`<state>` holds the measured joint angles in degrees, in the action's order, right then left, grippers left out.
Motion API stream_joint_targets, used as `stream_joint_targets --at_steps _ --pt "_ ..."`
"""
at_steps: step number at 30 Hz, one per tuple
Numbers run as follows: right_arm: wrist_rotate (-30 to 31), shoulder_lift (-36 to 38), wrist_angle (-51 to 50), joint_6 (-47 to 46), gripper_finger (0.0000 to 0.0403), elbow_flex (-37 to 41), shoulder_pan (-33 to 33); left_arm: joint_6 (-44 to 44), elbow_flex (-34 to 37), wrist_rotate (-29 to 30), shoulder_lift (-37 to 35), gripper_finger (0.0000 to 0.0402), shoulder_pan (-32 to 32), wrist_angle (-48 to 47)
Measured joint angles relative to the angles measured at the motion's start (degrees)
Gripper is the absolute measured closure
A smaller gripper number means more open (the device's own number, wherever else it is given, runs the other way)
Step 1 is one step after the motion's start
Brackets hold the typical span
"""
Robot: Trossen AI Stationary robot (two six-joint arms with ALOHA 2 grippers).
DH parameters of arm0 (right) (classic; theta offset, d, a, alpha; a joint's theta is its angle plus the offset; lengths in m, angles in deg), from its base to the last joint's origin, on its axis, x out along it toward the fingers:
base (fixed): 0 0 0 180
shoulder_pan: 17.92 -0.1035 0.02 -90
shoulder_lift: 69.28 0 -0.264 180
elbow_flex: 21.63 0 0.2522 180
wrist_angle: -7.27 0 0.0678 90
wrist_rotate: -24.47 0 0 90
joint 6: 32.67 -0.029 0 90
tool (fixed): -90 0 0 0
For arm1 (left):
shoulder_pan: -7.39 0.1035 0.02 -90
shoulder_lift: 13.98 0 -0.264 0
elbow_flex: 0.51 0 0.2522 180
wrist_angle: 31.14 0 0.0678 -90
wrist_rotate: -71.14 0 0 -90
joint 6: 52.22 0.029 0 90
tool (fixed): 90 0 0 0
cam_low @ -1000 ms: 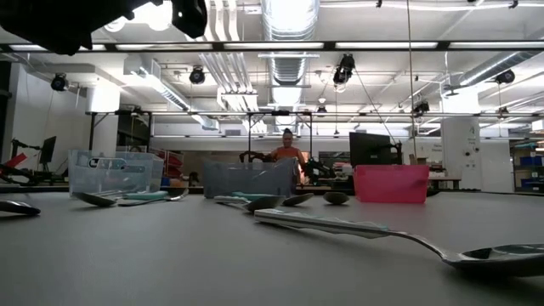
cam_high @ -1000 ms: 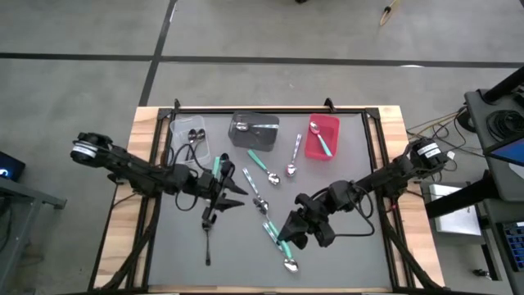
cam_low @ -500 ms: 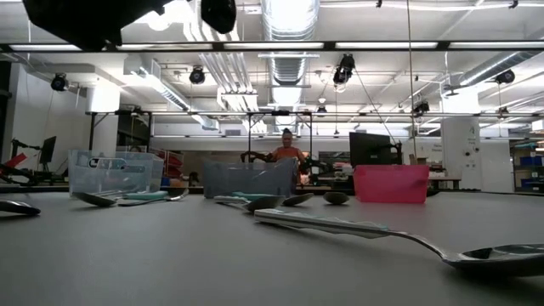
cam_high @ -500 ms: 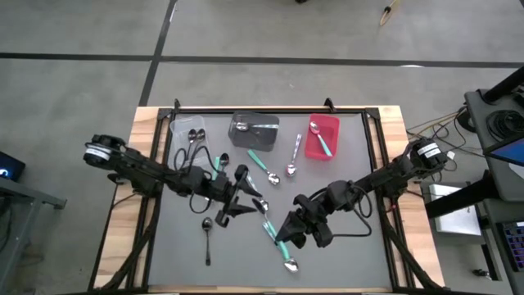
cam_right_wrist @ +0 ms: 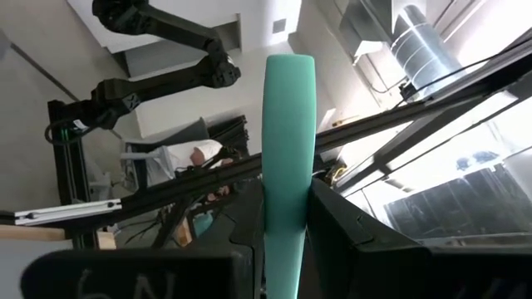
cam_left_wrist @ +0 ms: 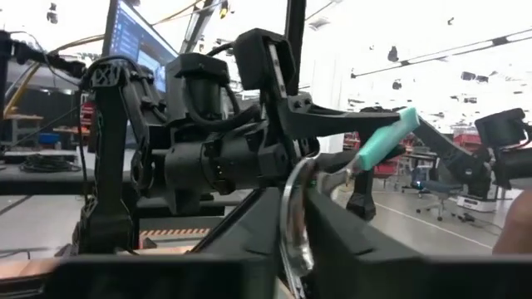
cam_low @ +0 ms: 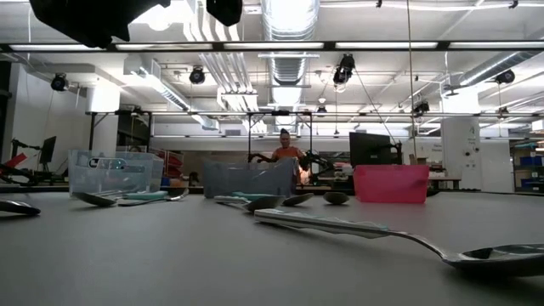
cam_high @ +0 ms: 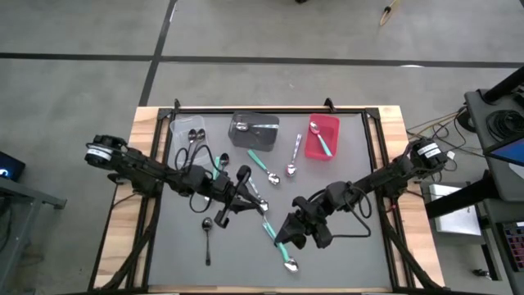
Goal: Sort silverware by color (type)
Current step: Put the right green spoon into the red bin
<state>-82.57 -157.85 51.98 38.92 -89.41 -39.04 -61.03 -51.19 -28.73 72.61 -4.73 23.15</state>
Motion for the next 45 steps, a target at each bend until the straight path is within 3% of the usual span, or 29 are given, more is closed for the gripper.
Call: stream_joint_targets --at_steps 6,12,16,21,30,39,45 --pt "0.04 0.04 -0.39 -2.03 0.0344 0.0 0.0 -1.61 0.2 -0.3 -0.15 0.0397 0.27 0.02" --pt "0.94 0.07 -1.86 -6.23 0.0271 0.04 0.11 -2.29 0.2 0.3 -0.37 0.0401 0.41 0.04" --pt "1.43 0.07 -1.82 -7.16 0.0254 0.04 0.13 -3.56 0.2 0.41 -1.1 0.0401 0.39 0.05" --pt "11.22 0.07 -2.93 -6.62 0.0251 0.04 0.02 -3.86 1.34 0.57 -4.5 0.0401 0.42 -1.57" --pt "32.3 0.25 -6.29 -4.63 0.025 0.07 0.05 -1.18 2.1 10.58 -18.46 0.0401 0.5 -25.22" --pt "33.97 1.16 -6.29 -2.56 0.0254 0.07 0.09 1.98 2.12 19.36 -31.86 0.0402 0.49 -40.88" --pt "37.44 1.16 -6.32 -2.4 0.0255 0.07 0.0 2.38 2.14 19.91 -36.64 0.0402 0.51 -44.71"
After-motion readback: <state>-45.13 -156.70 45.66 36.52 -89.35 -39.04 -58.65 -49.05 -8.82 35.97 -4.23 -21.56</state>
